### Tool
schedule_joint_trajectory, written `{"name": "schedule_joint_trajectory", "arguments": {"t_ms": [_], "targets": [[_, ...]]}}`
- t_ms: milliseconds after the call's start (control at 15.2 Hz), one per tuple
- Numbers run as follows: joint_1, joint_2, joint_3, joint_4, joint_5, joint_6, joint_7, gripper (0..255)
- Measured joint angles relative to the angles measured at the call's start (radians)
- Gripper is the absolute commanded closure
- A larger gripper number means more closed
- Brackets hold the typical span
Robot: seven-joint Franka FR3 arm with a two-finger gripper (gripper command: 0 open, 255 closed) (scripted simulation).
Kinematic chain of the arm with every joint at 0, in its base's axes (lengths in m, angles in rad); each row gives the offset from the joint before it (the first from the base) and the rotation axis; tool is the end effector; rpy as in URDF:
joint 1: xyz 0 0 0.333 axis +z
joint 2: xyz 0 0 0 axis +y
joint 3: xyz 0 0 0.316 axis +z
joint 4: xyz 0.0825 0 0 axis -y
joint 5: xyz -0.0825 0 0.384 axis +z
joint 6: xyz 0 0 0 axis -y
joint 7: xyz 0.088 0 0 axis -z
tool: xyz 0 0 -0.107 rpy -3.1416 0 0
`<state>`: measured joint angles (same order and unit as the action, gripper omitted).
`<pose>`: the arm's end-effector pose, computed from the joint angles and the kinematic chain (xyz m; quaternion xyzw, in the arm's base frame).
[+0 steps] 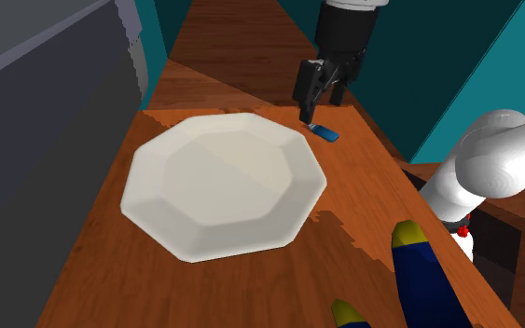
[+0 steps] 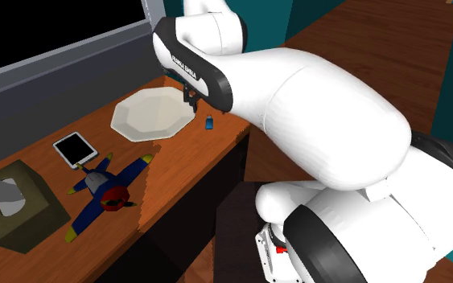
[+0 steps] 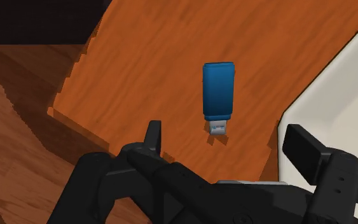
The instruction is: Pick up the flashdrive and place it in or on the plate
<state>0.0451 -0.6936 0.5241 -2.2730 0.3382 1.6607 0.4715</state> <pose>0.2727 0.2626 0.5655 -0.9998 0.0171 -0.0045 0.0086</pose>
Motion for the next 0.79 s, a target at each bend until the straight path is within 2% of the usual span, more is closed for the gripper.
{"name": "schedule_joint_trajectory", "arguments": {"t_ms": [330, 726, 792], "targets": [[0.005, -0.001, 0.018, -0.060, 0.012, 0.058, -0.005, 0], [0.006, -0.002, 0.019, -0.069, 0.013, 0.067, -0.007, 0], [0.006, -0.002, 0.019, -0.069, 0.013, 0.067, -0.007, 255]]}}
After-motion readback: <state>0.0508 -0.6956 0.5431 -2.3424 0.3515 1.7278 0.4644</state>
